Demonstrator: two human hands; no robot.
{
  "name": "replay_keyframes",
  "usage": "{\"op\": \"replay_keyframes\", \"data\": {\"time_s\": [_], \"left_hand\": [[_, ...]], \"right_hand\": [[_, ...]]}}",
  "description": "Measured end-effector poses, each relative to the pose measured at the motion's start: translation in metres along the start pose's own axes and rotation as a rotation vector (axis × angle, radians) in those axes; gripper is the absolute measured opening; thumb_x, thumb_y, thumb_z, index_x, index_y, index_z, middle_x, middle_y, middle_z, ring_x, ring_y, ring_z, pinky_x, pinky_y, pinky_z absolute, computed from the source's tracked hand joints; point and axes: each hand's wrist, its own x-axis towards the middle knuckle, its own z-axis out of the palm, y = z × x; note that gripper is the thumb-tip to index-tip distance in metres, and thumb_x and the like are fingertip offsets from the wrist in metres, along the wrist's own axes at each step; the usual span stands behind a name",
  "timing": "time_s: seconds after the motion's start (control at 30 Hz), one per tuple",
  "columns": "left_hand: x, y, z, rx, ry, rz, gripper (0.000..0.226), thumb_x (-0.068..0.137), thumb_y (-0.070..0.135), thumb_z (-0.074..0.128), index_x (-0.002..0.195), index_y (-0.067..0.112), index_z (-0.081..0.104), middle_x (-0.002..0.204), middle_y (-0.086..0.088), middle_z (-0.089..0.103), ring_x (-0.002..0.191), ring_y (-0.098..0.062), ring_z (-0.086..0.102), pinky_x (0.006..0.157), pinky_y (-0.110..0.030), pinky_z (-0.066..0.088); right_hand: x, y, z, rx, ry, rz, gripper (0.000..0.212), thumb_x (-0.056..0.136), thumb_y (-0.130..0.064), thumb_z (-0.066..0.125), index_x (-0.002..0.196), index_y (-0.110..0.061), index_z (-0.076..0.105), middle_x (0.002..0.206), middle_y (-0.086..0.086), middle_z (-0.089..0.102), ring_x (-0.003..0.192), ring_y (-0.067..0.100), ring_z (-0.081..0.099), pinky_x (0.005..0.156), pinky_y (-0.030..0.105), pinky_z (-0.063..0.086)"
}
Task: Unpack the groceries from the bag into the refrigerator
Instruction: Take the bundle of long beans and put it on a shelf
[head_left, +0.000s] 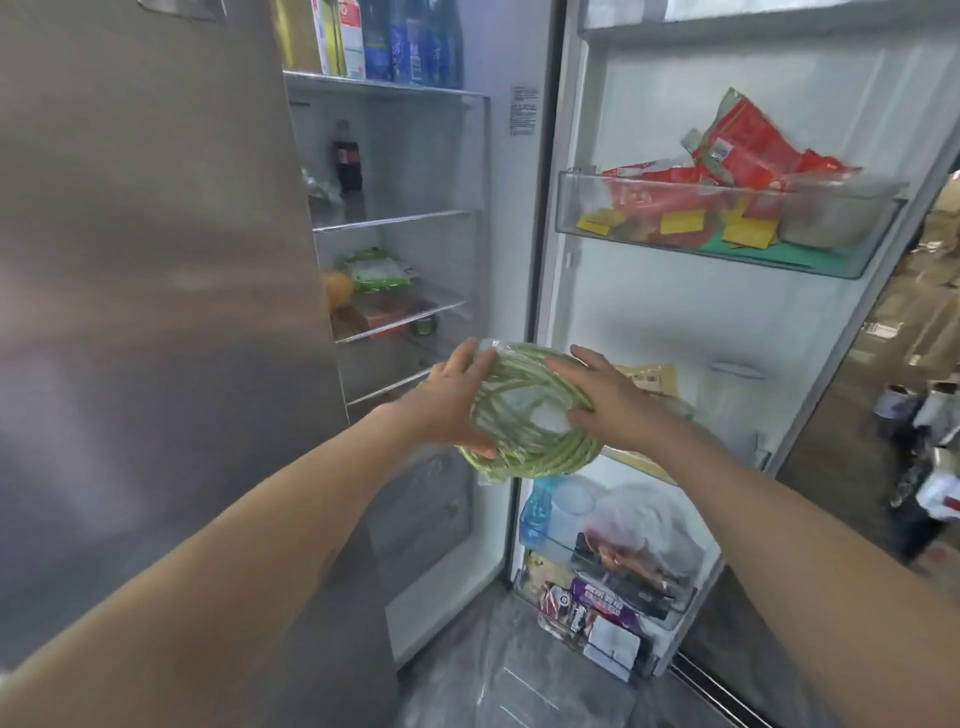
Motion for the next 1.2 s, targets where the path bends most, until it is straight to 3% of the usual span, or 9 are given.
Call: {"op": "replay_keyframes", "data": {"time_s": [0.23, 0.4, 0.53, 0.67, 0.8, 0.9, 0.97, 1.2], "left_hand": [[0.080, -0.020, -0.027, 0.026, 0.102, -0.174, 0.132, 0.058, 0.045, 0.087, 0.149, 0.034, -0.008, 0.157, 0.009, -0.016, 0.144, -0.035, 0.004, 0.114, -0.047, 0.020], [0.113, -0.059, -0.065, 0.113, 0.138, -0.316, 0.135, 0.056, 0.049, 0.087, 0.149, 0.033, -0.010, 0.158, 0.004, -0.016, 0.144, -0.040, 0.005, 0.117, -0.049, 0.016], [0.132, -0.091, -0.093, 0.141, 0.177, -0.398, 0.136, 0.057, 0.049, 0.086, 0.150, 0.029, -0.011, 0.158, 0.002, -0.019, 0.146, -0.033, 0.003, 0.118, -0.045, 0.014], [0.150, -0.117, -0.119, 0.183, 0.208, -0.452, 0.135, 0.054, 0.053, 0.086, 0.150, 0.030, -0.006, 0.158, 0.003, -0.018, 0.145, -0.035, 0.006, 0.116, -0.052, 0.019], [0.170, -0.134, -0.147, 0.208, 0.238, -0.522, 0.132, 0.055, 0.052, 0.085, 0.151, 0.030, -0.003, 0.159, 0.005, -0.015, 0.146, -0.030, 0.005, 0.116, -0.048, 0.020], [0.189, -0.152, -0.168, 0.204, 0.236, -0.587, 0.133, 0.052, 0.058, 0.084, 0.149, 0.035, -0.003, 0.158, 0.009, -0.016, 0.146, -0.029, 0.005, 0.112, -0.055, 0.026], [0.206, -0.162, -0.183, 0.196, 0.242, -0.618, 0.132, 0.053, 0.057, 0.084, 0.150, 0.034, -0.003, 0.158, 0.006, -0.015, 0.146, -0.029, 0.005, 0.111, -0.052, 0.031], [0.268, -0.194, -0.235, 0.149, 0.294, -0.659, 0.132, 0.056, 0.057, 0.084, 0.151, 0.029, -0.003, 0.157, 0.004, -0.022, 0.147, -0.026, 0.005, 0.117, -0.046, 0.022]], "right_hand": [[0.126, 0.040, -0.022, 0.044, -0.050, -0.202, 0.071, 0.087, -0.007, 0.057, 0.147, -0.035, 0.031, 0.159, 0.008, 0.009, 0.144, 0.021, 0.023, 0.109, 0.029, 0.030], [0.215, 0.027, -0.021, 0.095, -0.045, -0.325, 0.071, 0.087, -0.006, 0.058, 0.146, -0.036, 0.033, 0.159, 0.007, 0.012, 0.137, 0.022, 0.036, 0.104, 0.021, 0.028], [0.276, 0.007, -0.020, 0.118, -0.008, -0.417, 0.068, 0.089, -0.004, 0.057, 0.146, -0.035, 0.034, 0.160, 0.005, 0.011, 0.140, 0.022, 0.031, 0.109, 0.024, 0.025], [0.326, -0.011, -0.019, 0.101, 0.011, -0.461, 0.069, 0.089, -0.003, 0.055, 0.146, -0.035, 0.034, 0.159, 0.006, 0.013, 0.141, 0.024, 0.029, 0.110, 0.024, 0.024], [0.376, -0.026, -0.022, 0.110, 0.028, -0.517, 0.069, 0.087, 0.001, 0.053, 0.145, -0.031, 0.036, 0.150, 0.010, 0.025, 0.134, 0.028, 0.037, 0.112, 0.033, 0.031], [0.414, -0.036, -0.027, 0.120, 0.035, -0.529, 0.069, 0.086, 0.001, 0.053, 0.145, -0.031, 0.036, 0.147, 0.008, 0.028, 0.129, 0.027, 0.041, 0.106, 0.029, 0.035], [0.441, -0.044, -0.035, 0.119, 0.048, -0.537, 0.069, 0.086, 0.003, 0.052, 0.145, -0.030, 0.037, 0.149, 0.007, 0.025, 0.131, 0.026, 0.039, 0.105, 0.027, 0.033], [0.537, -0.061, -0.064, 0.115, 0.096, -0.537, 0.066, 0.089, 0.007, 0.047, 0.144, -0.028, 0.040, 0.154, 0.009, 0.017, 0.138, 0.029, 0.031, 0.115, 0.035, 0.026]]}}
